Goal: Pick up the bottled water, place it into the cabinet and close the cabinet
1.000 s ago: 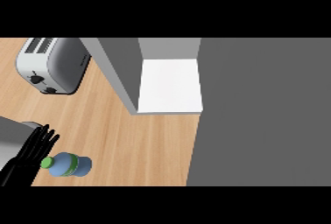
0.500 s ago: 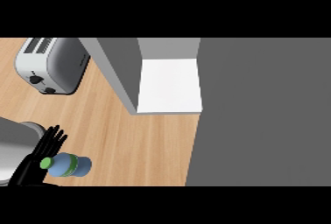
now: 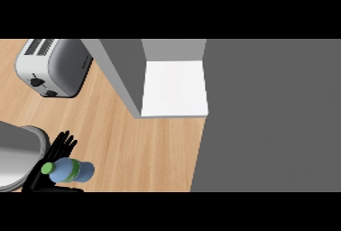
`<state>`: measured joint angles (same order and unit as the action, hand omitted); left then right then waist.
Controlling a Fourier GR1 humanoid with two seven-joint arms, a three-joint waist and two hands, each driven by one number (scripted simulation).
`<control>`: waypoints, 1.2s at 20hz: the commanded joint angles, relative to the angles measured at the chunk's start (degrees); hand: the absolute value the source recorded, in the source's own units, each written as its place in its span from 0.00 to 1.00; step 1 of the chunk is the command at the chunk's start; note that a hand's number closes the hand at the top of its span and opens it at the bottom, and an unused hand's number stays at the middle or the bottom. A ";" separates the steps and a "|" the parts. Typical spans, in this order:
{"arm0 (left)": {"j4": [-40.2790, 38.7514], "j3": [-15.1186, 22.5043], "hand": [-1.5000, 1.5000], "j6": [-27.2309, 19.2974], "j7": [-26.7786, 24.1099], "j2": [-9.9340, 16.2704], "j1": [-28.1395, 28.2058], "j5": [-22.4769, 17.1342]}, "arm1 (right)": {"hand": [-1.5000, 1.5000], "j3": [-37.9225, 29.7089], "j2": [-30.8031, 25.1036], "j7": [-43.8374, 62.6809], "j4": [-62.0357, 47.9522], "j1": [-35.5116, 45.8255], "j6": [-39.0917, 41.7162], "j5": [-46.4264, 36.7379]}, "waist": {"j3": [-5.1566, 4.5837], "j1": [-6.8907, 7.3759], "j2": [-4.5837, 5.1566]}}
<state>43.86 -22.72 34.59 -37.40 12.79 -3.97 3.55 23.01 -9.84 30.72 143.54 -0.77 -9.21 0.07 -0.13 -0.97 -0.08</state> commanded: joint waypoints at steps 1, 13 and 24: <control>-4.40 0.26 0.00 7.49 -5.12 1.80 -2.34 -1.88 | 0.00 -0.80 -0.33 0.16 5.52 -1.56 -0.10 -1.37 | 0.05 0.26 0.05; -10.89 3.45 0.00 6.85 -5.90 -1.05 -6.86 -4.22 | 0.00 -5.19 -2.96 -1.36 6.90 -4.96 1.01 2.57 | 0.08 0.06 0.09; -4.66 9.25 1.00 1.86 -11.63 -3.59 -6.67 -1.99 | 0.00 -2.81 -2.10 -6.74 6.65 -11.57 1.43 1.77 | 0.10 -0.11 -0.17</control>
<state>36.54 -15.50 34.73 -40.06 10.49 -10.83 -0.46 19.43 -11.69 23.64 143.13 -7.78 -8.28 0.53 -0.05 -1.01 -0.18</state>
